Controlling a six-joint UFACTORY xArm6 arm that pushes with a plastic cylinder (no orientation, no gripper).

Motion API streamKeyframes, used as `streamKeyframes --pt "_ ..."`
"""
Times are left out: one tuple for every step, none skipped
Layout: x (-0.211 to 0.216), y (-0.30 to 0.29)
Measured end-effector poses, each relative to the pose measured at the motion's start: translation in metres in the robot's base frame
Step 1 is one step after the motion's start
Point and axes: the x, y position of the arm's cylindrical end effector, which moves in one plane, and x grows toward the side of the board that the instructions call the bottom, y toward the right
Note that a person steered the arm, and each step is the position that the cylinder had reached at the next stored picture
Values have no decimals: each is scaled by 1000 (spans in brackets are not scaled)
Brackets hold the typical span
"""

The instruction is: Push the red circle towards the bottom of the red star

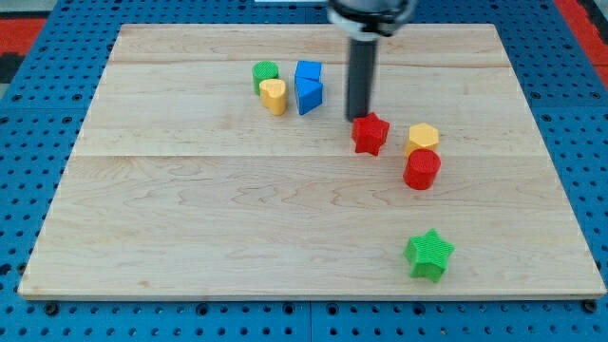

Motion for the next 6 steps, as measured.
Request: streamKeyframes --pt "-16 74" --pt "21 84" --pt "77 78" --pt "74 10" --pt "50 -54" --pt "37 -53"
